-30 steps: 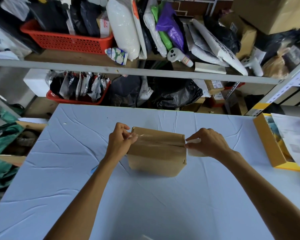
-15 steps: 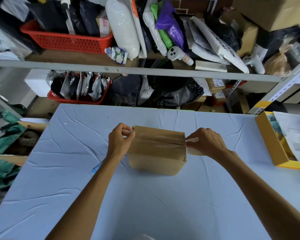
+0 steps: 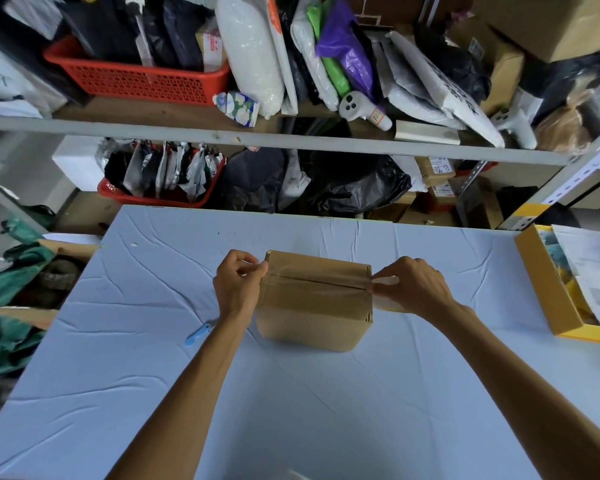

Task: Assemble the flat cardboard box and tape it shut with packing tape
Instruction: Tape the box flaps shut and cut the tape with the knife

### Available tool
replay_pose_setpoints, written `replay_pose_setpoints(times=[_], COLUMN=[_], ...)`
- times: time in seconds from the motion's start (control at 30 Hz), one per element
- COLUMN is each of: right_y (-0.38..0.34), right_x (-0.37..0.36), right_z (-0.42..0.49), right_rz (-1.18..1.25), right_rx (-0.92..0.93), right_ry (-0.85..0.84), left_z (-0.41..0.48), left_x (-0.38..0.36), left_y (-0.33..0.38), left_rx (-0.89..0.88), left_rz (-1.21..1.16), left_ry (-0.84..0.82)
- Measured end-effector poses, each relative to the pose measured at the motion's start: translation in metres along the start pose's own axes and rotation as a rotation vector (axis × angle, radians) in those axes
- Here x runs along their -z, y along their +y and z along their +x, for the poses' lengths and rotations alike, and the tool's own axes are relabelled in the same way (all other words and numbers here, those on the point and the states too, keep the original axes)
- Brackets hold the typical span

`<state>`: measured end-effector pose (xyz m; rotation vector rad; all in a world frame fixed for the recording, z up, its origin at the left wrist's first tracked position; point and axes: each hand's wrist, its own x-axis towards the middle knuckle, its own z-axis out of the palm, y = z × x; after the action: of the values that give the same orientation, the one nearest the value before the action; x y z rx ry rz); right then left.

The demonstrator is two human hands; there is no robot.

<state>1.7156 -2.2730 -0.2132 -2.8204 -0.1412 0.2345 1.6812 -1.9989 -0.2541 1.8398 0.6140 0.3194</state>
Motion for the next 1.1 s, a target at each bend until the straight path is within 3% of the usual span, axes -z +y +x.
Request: replay_pose_setpoints(times=[0.27,0.47,0.67,0.77,0.9,1.1], right_y=[-0.001,-0.001,-0.001,0.002,0.004,0.010], right_x=[-0.001,-0.003,-0.003,-0.001,-0.002,-0.002], right_z=[0.001,0.001,-0.003,-0.003,-0.004,-0.009], right_rz=[0.004,0.005,0.007,0.018,0.027,0.033], right_rx=[0.007,0.002,0.006,0.002,-0.004,-0.002], right_ry=[-0.002,0.009,0.013,0.016,0.006,0.021], left_z=[-0.003,-0.006,-0.003,0.004,0.008,0.004], left_x=[-0.001,-0.003,-0.001,0.000,-0.002,-0.003], left_y=[-0.001,-0.005,-0.013,-0.015,-0.014,-0.018], left_rx=[-0.295,-0.305,-0.118,-0.015,0.355,0.592], left_rz=[0.089,-0.014,-0.135,-0.170,-0.491,-0.512], left_ry=[-0.025,0.007,0.064,-0.009,-0.064,-0.241])
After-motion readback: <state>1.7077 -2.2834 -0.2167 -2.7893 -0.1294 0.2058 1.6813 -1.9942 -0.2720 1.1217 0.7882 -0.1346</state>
